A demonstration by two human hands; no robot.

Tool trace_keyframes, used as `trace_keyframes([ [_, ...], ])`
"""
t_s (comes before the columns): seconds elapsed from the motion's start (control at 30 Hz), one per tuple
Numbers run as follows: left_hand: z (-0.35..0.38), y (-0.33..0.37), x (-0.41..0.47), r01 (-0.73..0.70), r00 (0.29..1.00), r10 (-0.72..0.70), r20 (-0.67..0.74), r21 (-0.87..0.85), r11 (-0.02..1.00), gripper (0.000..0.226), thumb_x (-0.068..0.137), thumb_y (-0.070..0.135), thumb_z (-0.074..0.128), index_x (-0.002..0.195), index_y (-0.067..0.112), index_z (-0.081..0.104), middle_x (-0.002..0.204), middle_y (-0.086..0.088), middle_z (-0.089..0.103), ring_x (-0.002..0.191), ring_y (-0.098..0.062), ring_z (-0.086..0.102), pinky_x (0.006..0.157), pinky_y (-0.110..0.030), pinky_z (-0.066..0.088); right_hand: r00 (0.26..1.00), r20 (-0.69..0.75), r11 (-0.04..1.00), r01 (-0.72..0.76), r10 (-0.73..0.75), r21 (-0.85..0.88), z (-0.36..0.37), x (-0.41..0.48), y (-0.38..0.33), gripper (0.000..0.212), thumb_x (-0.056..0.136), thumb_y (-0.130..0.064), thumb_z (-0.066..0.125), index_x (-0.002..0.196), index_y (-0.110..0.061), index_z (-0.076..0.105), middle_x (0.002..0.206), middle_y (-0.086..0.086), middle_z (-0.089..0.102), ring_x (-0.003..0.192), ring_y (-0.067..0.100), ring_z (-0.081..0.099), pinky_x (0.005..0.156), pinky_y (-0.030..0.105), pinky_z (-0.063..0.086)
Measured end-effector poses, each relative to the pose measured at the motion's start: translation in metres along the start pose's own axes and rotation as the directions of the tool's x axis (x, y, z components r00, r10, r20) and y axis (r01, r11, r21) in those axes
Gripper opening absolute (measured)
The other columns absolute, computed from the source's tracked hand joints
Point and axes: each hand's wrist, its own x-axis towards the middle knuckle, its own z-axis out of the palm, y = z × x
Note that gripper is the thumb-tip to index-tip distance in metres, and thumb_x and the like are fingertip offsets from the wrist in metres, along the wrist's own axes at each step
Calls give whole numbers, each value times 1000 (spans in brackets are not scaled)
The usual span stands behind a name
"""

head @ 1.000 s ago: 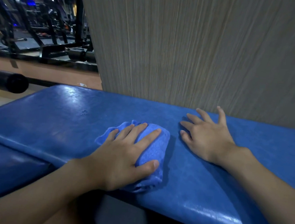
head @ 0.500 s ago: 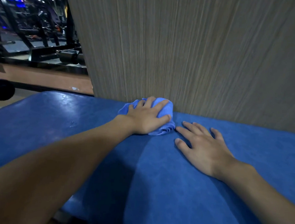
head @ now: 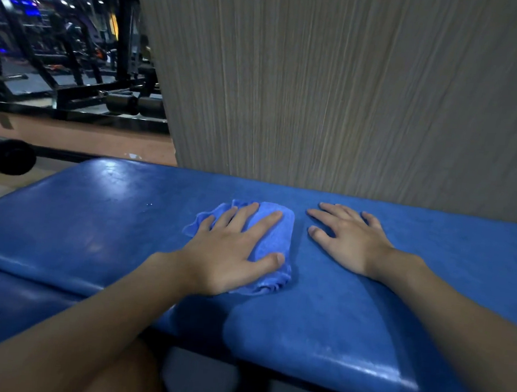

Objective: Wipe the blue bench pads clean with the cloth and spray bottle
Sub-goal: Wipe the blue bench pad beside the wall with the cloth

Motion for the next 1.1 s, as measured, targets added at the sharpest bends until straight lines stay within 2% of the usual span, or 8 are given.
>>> trace_keyframes([
  [0.2,-3,7,-49,27,999,-27,19,41,999,92,62,85,4,149,58,-11,165,10,-6,152,-15,-3,122,-49,6,999,33,988,-16,11,154,-6,2,5,47,102,-53,31,147,-41,40,162,-15,23,150,6,11,121,46,-1],
  [0.27,-3,8,-48,46,999,-46,8,60,997,92,62,84,4,149,57,-10,165,9,-4,152,-15,-3,121,-49,7,998,52,978,-33,23,206,-14,5,3,42,102,-51,36,140,-39,50,154,-14,38,147,9,25,121,48,5],
  [0.33,-3,8,-37,54,999,-54,-3,60,997,94,62,83,5,151,55,-7,165,8,-1,151,-15,-1,121,-50,8,1000,-1,992,19,-20,128,-18,9,0,38,100,-50,42,133,-36,56,137,-14,53,138,11,39,120,50,12],
  [0.53,-5,-7,35,63,998,-63,-20,0,998,98,60,83,6,152,52,1,164,9,4,151,-15,2,119,-53,11,997,26,997,78,-77,-24,3,15,-4,55,101,-56,23,153,-39,23,164,-14,13,151,9,5,122,49,1],
  [0.67,-2,-20,100,84,995,-85,-51,-26,996,93,64,84,12,151,53,5,165,8,5,152,-19,6,119,-57,11,997,3,997,73,-73,-35,7,17,-1,56,100,-58,21,153,-40,21,164,-17,10,151,7,2,122,46,0],
  [0.83,-3,-24,143,123,991,-125,-55,-37,992,68,91,72,30,152,52,7,165,9,4,151,-25,7,118,-57,9,998,-5,997,69,-69,-18,6,14,-2,56,99,-59,22,152,-42,21,163,-19,11,150,4,2,122,43,-2],
  [1.0,-1,-24,114,110,992,-112,-49,-45,993,72,88,76,27,153,51,5,167,6,-1,153,-22,0,120,-57,4,998,-10,998,62,-62,4,5,13,-3,56,98,-59,25,151,-43,24,162,-20,14,149,3,5,122,41,-1],
  [1.1,-2,-20,72,101,995,-102,-19,-29,994,88,71,85,13,152,52,2,166,8,-2,153,-21,-1,120,-56,4,998,-8,998,58,-58,18,4,13,-3,55,99,-59,27,151,-42,27,162,-19,16,150,4,6,122,41,0],
])
